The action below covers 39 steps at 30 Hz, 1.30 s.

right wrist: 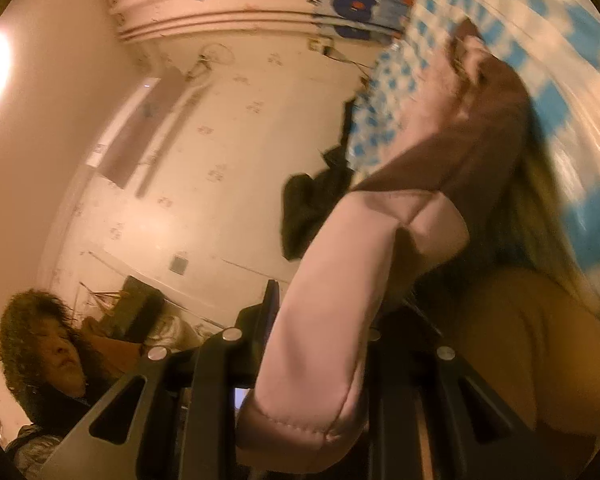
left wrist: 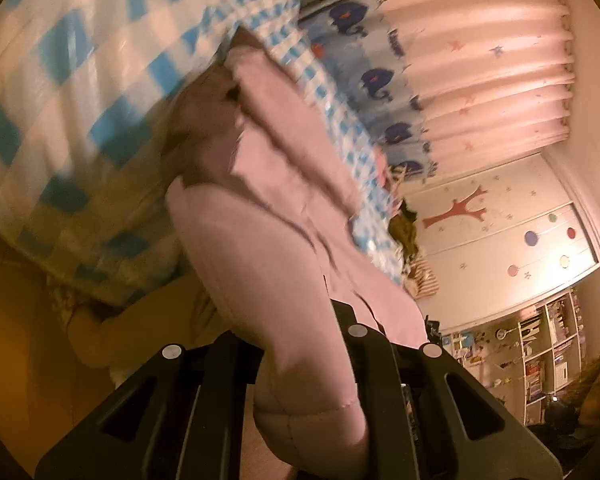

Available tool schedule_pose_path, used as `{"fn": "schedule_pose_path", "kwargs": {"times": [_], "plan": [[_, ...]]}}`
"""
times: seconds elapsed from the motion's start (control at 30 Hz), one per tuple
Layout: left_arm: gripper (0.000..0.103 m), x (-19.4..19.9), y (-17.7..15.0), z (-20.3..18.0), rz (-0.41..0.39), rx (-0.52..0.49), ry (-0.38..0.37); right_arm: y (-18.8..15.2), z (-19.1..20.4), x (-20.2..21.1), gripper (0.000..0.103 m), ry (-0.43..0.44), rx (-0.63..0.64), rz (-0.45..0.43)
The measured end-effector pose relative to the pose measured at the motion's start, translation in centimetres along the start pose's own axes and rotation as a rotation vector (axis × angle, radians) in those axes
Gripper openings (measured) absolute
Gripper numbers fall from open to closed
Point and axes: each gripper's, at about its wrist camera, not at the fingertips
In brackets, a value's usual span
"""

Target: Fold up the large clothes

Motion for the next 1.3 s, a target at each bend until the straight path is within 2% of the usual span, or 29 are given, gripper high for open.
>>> {"fn": "schedule_pose_path", "kwargs": {"times": [0.2, 0.43, 0.67, 0.9, 1.1, 1.3], "plan": [[0.011, -0.1, 5.0, -4.4, -0.095, -0.062, -0.064, 4.9, 2.3, -3.1, 0.024, 0.064, 0.057, -0.028], [0.011, -2.0, 11.4, -7.9, -0.166, -0.092, -0.108, 10.8, 3.9, -6.3, 0.024, 0.067, 0.097, -0.051], [0.011, -4.3, 17.1, -9.6, -0.191, -0.107, -0.091, 16.5, 3.3, -8.6, 0.024, 0.029, 0.085, -0.088], [0.011, -8.7, 23.9, -9.8, -0.213, -0.063, -0.054, 23.3, 0.6, -12.2, 0.024, -0.045, 0.039, -0.124], [0.011, -13.7, 30.0, -9.2, -0.241, -0.031, 0.011, 28.8, -2.6, -15.2, 0.024, -0.13, -0.005, -0.146], [0.011, -20.3, 35.4, -5.6, -0.263, 0.045, 0.117, 33.6, -10.1, -18.7, 0.024, -0.263, -0.113, -0.171]]}}
Point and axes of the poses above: each gripper's, at about its wrist camera, not at the fingertips, and x roughly against the way its jaws point, z to its left, y to its top, and after that the axes turned 2 degrees about -z, right-handed
